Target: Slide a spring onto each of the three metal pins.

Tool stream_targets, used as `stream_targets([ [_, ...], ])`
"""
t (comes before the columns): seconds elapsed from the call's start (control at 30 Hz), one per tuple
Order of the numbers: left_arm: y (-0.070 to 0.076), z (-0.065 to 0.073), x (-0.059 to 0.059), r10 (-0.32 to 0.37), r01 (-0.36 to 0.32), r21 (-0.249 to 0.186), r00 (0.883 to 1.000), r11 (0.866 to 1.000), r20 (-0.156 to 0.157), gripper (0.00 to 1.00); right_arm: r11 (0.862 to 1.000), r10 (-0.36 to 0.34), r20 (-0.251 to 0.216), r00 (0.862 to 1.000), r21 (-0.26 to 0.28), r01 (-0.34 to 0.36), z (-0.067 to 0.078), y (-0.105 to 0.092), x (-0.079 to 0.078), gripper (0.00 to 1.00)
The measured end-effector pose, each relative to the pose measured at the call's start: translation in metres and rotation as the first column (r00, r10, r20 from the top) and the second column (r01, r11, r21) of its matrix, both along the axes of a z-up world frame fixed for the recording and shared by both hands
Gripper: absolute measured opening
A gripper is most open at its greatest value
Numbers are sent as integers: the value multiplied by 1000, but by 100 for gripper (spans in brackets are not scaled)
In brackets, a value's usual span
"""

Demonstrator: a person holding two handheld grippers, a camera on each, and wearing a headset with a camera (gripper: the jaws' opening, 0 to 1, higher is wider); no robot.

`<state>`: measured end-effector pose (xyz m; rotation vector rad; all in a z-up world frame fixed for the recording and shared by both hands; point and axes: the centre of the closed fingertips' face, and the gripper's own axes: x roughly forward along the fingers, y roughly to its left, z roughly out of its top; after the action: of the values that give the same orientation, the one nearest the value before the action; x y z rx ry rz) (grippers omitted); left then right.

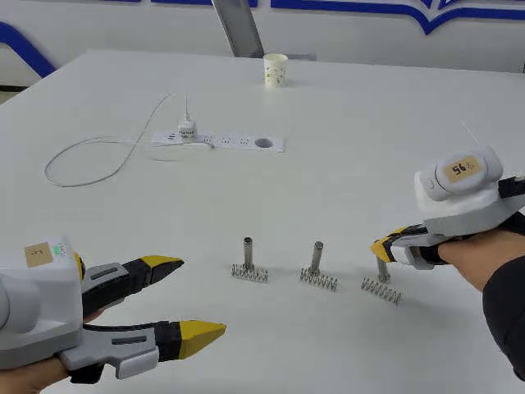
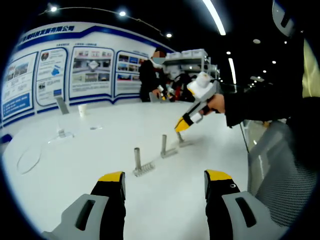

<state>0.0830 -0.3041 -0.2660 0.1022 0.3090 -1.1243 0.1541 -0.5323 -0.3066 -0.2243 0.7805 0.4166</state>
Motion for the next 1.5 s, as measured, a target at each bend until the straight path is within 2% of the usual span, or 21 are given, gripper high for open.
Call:
stream_targets([
  [0.77, -1, 5, -3, -6, 6, 4, 1000, 1000, 17, 65, 1000, -23, 7, 1000, 20, 23, 2, -10, -18, 9],
  [1.27, -2, 7, -4, -8, 8, 5, 1000, 1000, 21, 65, 1000, 7, 17, 1000, 6, -7, 2, -10, -20, 9],
  [1.5, -2, 7, -4, -9, 9, 6, 1000, 1000, 21, 65, 1000, 30, 27, 999, -1, -30, 4, -7, -22, 13],
])
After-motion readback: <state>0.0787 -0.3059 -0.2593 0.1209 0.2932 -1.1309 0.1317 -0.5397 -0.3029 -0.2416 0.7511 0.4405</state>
